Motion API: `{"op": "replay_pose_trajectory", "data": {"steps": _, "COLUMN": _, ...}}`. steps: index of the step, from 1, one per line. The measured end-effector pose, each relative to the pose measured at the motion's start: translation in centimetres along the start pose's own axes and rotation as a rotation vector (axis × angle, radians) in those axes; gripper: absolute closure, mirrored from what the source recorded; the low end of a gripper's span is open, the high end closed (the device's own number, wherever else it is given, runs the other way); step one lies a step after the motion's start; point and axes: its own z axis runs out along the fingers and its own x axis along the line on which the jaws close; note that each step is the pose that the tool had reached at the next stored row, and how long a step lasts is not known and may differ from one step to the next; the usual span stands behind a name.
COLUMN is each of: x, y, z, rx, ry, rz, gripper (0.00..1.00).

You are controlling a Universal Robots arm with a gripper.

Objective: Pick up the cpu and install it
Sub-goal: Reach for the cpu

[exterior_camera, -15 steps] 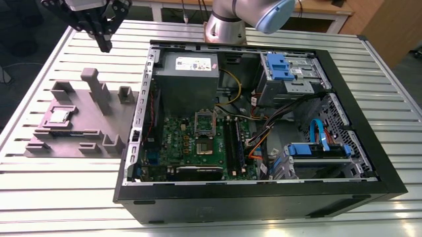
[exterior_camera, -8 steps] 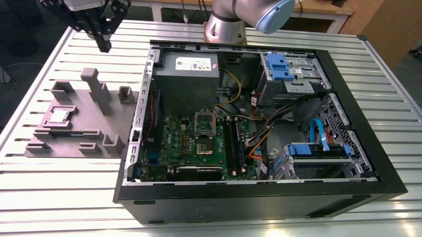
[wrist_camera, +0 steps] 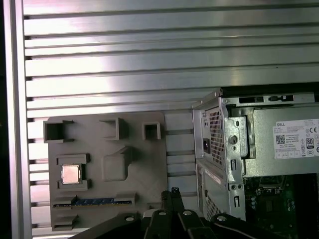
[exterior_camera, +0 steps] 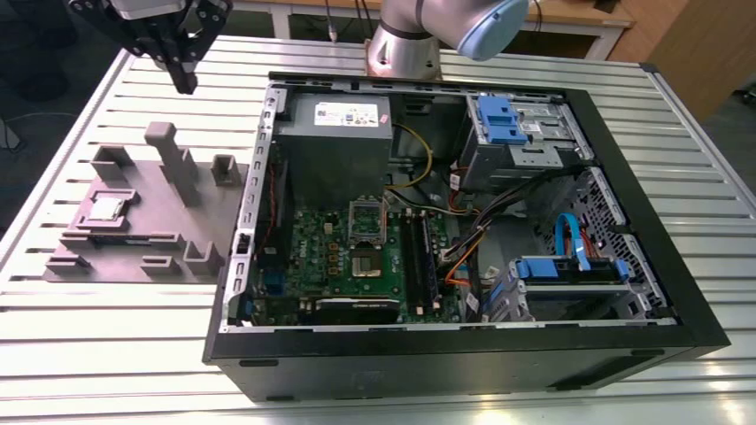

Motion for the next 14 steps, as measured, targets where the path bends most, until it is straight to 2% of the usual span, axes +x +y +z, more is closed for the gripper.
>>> {"op": "replay_pose_trajectory", "data": {"steps": 3, "x": 0.05, "y": 0.0, "z": 0.0, "rx": 0.0, "ry": 0.0, "rz": 0.0, "gripper": 0.9}}
{"op": "replay_pose_trajectory", "data": {"steps": 5, "x": 0.34, "y": -0.03, "z": 0.1, "rx": 0.0, "ry": 0.0, "rz": 0.0, "gripper": 0.9}}
{"op": "replay_pose_trajectory", "data": {"steps": 14, "x": 0.46, "y": -0.04, "z": 0.09, "rx": 0.0, "ry": 0.0, "rz": 0.0, "gripper": 0.9}}
